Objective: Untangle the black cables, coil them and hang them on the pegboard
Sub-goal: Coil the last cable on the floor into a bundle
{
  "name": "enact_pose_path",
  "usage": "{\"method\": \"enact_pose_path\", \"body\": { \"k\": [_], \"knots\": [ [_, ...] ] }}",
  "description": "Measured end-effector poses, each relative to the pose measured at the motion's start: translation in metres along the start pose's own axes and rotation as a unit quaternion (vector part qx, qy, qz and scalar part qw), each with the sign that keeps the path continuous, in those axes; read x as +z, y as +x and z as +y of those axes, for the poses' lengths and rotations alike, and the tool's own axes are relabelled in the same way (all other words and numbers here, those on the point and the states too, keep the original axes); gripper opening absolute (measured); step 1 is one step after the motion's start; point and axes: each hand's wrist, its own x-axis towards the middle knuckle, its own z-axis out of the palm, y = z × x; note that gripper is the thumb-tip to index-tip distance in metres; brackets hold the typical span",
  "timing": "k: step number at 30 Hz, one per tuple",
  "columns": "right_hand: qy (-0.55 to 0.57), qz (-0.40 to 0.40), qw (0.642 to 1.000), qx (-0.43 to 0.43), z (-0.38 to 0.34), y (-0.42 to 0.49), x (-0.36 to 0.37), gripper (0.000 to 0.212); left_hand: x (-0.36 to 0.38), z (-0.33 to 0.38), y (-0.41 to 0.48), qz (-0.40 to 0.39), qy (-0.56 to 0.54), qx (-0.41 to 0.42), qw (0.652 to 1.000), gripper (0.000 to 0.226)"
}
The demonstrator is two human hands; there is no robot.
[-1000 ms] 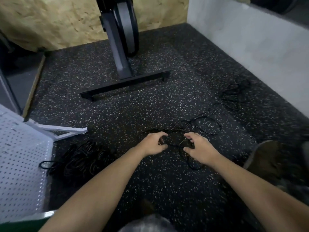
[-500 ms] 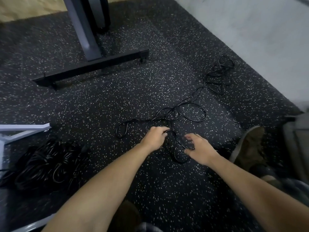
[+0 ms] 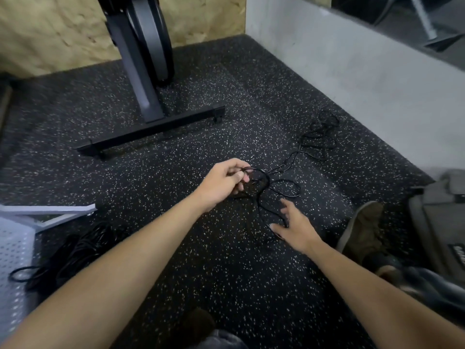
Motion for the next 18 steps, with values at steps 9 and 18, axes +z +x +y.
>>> {"method": "enact_pose_path", "body": {
  "k": [9, 18],
  "knots": [
    [-0.06, -0.016, 0.995, -0.076, -0.034, 0.007, -0.016, 0.024, -0.026, 0.059, -0.016, 0.011, -0.193, -0.002, 0.981, 0.027],
    [0.077, -0.043, 0.996, 0.001, -0.018, 0.012, -0.039, 0.016, -0.063, 0.015, 0.0, 0.212, -0.01, -0.016, 0.977, 0.026]
  ]
}}
